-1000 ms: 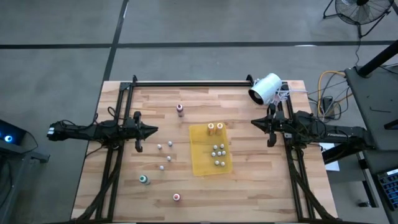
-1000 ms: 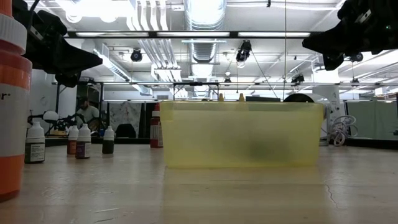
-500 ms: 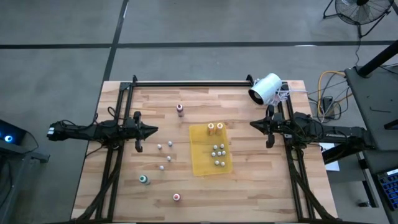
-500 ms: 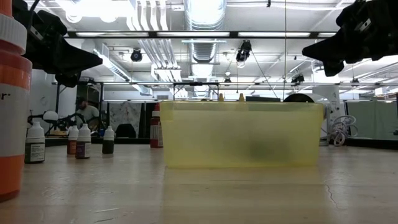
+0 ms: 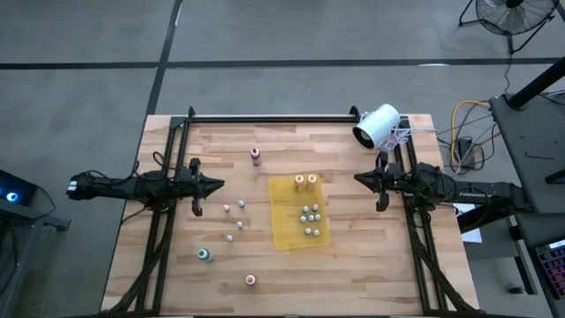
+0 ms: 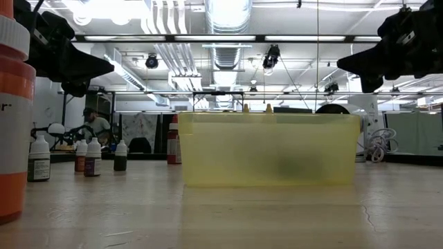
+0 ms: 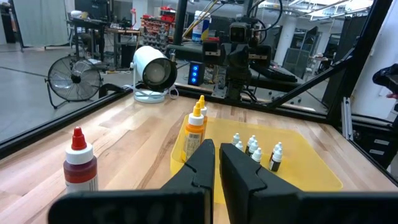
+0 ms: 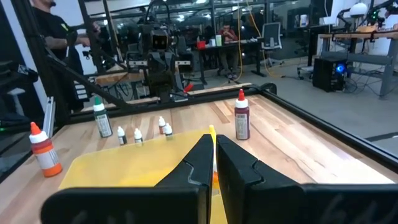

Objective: Pick & Place food coloring
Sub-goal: Put the small orange food coloring bottle into the yellow bin

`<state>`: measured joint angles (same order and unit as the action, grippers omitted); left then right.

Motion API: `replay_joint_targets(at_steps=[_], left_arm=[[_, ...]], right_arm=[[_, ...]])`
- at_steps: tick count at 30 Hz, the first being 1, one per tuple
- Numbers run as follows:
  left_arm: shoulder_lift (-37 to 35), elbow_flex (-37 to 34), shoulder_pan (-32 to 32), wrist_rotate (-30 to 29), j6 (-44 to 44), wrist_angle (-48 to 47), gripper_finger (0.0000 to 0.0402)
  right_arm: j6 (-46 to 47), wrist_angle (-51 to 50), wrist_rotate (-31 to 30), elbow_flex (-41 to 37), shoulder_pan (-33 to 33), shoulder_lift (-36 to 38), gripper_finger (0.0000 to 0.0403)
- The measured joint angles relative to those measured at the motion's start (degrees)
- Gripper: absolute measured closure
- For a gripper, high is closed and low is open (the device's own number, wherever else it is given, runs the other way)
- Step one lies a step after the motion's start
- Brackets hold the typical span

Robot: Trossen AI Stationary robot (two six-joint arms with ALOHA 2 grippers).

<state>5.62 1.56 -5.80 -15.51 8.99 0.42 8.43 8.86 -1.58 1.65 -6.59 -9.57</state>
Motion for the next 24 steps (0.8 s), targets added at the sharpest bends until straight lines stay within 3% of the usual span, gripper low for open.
replay_joint_targets(at_steps=[24], left_arm=[[-0.01,0.0,0.0,0.0,0.0,0.01,0.0402]], right_arm=[[0.1,1.12,-0.05,-0.51,4.13,1.9,0.039]])
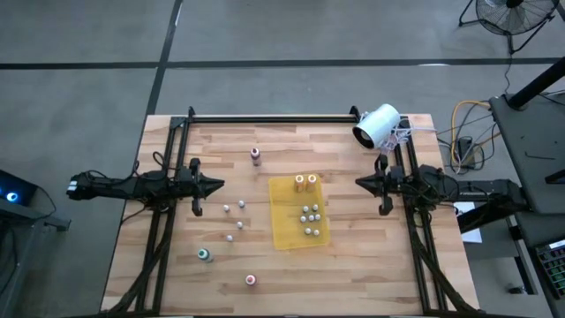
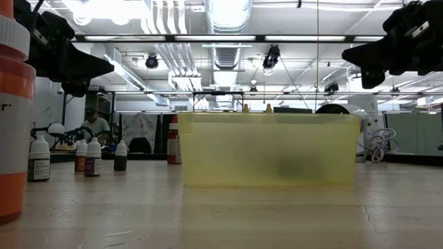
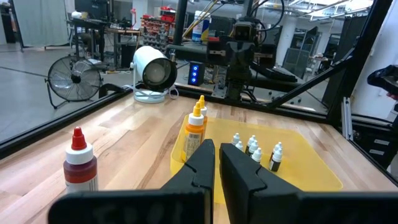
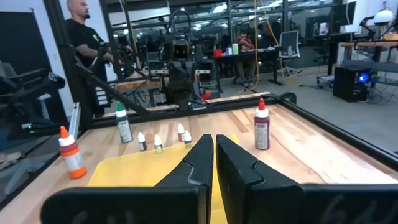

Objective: Pick & Place food coloring
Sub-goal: Put the small orange food coloring bottle into the yellow bin

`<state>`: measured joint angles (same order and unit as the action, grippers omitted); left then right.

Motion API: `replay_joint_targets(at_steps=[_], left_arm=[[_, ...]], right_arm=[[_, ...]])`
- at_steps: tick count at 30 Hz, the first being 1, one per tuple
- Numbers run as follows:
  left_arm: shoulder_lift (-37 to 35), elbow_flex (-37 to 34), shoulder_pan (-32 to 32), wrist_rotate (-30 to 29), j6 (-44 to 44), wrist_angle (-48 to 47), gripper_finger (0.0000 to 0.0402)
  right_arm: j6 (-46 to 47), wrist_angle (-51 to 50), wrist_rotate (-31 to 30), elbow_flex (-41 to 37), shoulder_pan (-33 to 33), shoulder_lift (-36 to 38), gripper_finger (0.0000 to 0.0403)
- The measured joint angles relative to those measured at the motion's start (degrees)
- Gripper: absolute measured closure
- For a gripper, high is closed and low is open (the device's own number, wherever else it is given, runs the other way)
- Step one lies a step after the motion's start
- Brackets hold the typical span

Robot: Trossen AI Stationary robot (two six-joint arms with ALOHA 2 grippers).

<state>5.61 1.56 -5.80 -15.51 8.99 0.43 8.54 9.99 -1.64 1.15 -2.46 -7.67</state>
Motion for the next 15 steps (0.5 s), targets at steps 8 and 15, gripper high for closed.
replay_joint_targets(at_steps=[8,15], left_arm=[[0.0,0.02,0.0,0.0,-0.02,0.0,0.0402],[0.01,0.01,-0.01,0.0,-0.01,-0.01,0.0402]], right_arm=[[0.0,-1.14,0.03,-0.63,0.47,0.97,0.039],[-0.12,-4.8,0.03,-0.61,0.48,2.59,0.039]])
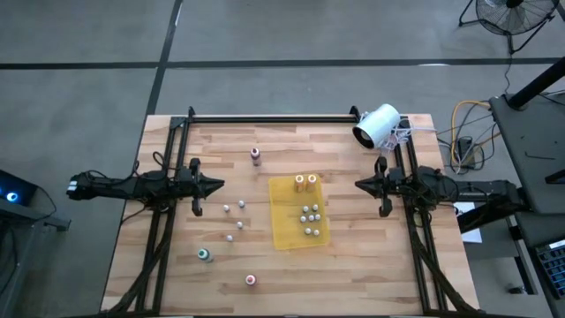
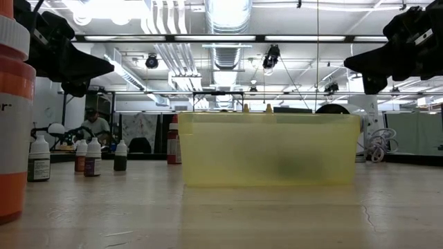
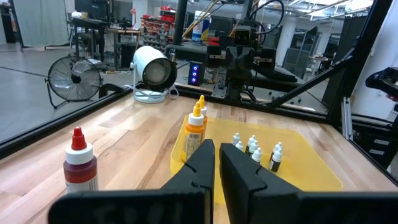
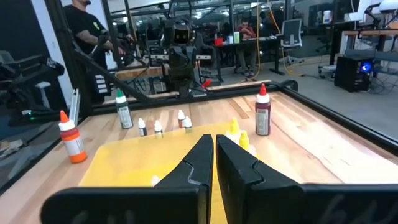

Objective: Pick & Place food coloring
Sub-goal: Put the small orange food coloring bottle into the yellow bin

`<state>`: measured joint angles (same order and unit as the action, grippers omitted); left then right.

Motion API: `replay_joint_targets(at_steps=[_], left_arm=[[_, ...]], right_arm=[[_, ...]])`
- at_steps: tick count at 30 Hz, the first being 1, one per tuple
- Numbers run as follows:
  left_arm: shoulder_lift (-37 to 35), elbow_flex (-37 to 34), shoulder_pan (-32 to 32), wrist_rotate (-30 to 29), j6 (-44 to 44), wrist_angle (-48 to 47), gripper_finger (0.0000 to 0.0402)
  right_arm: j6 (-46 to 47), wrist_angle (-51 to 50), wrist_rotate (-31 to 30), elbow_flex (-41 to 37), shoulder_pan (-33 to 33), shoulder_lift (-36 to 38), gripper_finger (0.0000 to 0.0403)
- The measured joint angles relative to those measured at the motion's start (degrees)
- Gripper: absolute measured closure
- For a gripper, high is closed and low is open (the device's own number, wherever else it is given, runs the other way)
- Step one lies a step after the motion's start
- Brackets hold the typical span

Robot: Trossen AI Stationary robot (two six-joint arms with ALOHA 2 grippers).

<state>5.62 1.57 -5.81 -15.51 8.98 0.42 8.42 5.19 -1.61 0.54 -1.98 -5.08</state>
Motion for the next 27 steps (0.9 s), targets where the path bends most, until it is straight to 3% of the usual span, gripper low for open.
replay_joint_targets(at_steps=[9,27], left_arm=[[-0.01,0.01,-0.02,0.0,0.0,0.0,0.0402],[0.0,0.01,-0.01,0.0,-0.01,0.01,0.0402]], right_arm=[[0.14,-4.45,-0.01,0.0,-0.01,4.08,0.039],[0.02,-4.52,0.04,0.0,1.12,3.91,0.039]])
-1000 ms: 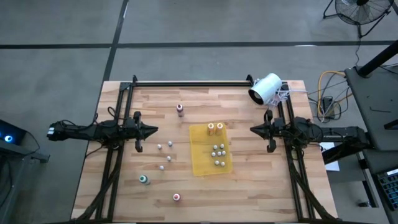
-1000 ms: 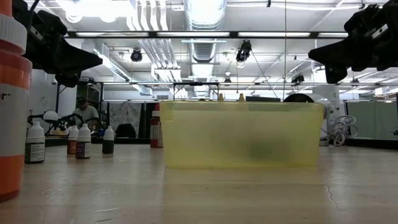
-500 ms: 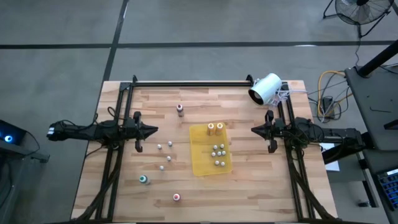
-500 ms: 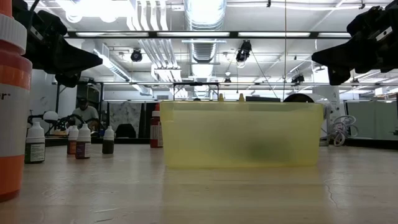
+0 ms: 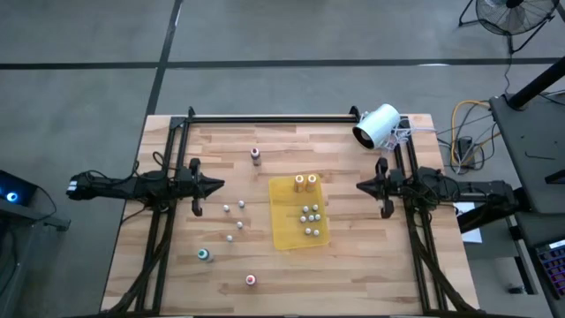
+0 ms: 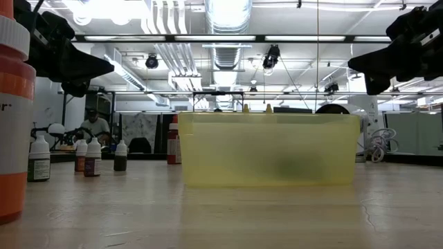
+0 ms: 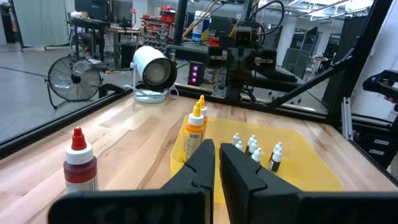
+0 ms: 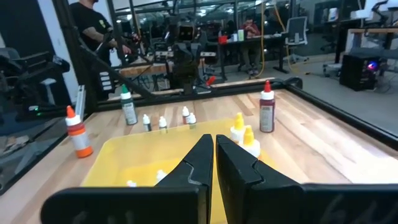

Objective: Pick & Place food coloring
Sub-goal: Put the small orange food coloring bottle into the yellow bin

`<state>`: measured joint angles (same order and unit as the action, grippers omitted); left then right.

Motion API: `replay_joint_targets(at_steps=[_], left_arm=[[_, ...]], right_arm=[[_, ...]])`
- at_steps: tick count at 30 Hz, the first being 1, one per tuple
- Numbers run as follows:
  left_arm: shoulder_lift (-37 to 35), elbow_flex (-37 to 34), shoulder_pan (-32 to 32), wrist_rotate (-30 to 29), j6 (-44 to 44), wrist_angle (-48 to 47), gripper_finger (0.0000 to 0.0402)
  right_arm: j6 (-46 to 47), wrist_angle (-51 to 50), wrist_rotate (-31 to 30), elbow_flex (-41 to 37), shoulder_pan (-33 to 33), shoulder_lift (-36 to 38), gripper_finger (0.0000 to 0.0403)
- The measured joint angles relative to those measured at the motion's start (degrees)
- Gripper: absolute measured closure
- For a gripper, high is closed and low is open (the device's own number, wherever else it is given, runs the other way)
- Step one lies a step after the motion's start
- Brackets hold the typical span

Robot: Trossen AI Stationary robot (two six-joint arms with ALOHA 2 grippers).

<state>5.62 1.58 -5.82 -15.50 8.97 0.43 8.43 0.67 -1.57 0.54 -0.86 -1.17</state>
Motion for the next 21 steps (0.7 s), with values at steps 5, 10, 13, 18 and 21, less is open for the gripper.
replay_joint_targets(at_steps=[5,10,13,18,21], left_arm=[[0.0,0.0,0.0,0.0,0.01,-0.01,0.0402],[0.0,-0.01,0.0,0.0,0.02,0.0,0.0402],[-0.01,0.0,0.01,0.0,0.01,0.0,0.0402],[-0.01,-0.02,-0.01,0.0,0.02,0.0,0.0402],[-0.01,0.0,0.01,0.0,0.02,-0.01,0.0402]], right_arm=[[-0.03,-0.02,0.02,0.0,1.56,-0.43,0.039],[0.01,-0.02,0.06,0.0,2.55,-0.35,0.039],[0.14,-0.03,0.05,0.0,2.61,-0.35,0.039],[-0.01,-0.02,0.05,0.02,2.62,-0.35,0.039],[-0.03,-0.02,0.04,0.02,2.6,-0.35,0.039]])
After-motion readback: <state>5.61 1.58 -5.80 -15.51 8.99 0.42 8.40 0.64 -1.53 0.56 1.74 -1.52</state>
